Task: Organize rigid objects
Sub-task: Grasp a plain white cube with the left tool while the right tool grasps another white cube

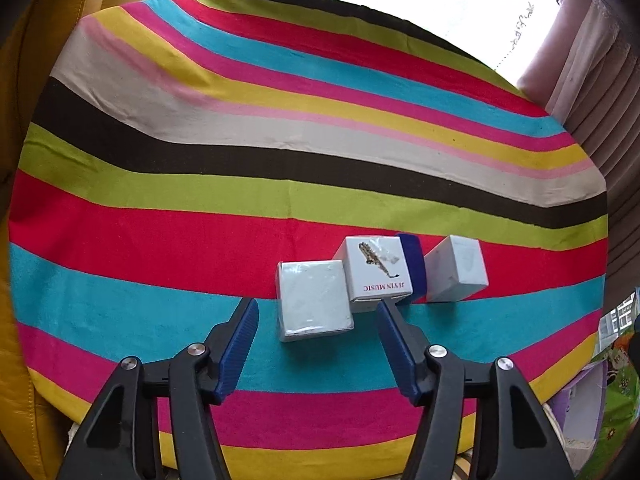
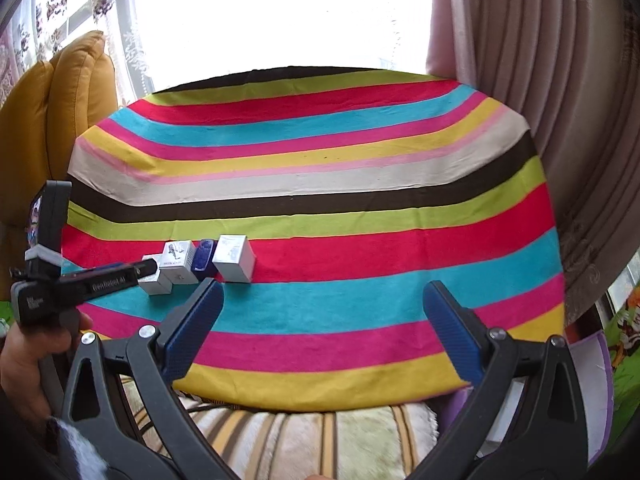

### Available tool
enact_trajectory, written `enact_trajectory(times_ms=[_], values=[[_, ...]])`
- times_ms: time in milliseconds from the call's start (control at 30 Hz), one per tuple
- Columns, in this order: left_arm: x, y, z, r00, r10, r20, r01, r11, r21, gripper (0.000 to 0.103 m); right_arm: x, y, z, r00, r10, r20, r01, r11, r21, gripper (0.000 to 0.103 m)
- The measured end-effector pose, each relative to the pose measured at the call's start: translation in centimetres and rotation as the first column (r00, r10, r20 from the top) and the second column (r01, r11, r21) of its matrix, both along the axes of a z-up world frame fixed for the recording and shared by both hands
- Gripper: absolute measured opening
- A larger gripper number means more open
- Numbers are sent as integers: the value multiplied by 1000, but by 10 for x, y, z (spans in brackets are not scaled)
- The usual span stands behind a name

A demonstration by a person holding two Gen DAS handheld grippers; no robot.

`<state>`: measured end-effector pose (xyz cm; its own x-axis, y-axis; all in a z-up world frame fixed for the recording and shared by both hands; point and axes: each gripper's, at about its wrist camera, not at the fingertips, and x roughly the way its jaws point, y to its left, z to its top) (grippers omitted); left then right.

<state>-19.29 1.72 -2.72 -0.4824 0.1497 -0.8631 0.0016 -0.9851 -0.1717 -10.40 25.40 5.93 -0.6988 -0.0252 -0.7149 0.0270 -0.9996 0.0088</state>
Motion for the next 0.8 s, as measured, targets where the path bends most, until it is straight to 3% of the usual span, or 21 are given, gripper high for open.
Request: enact_trajectory(times_ms=[167,333,533,800], values=[[-7,2,-21,999,-15,42,17,999,-36,61,-23,-20,-18,999,32,33,-33,999,25,101],[-16,-1,-32,998,-15,59,17,999,-32,44,-40,-34,-39,995,58,81,-60,998,25,101],[-16,-10,-31,999,10,31,-10,1000,-26,41,-54,-50,-58,988,82,127,-86,996,29,101],[-4,-32,-19,993,116,-30,-116,993,5,41,-68,-73,-74,980,129,154,-136,990,40,101]])
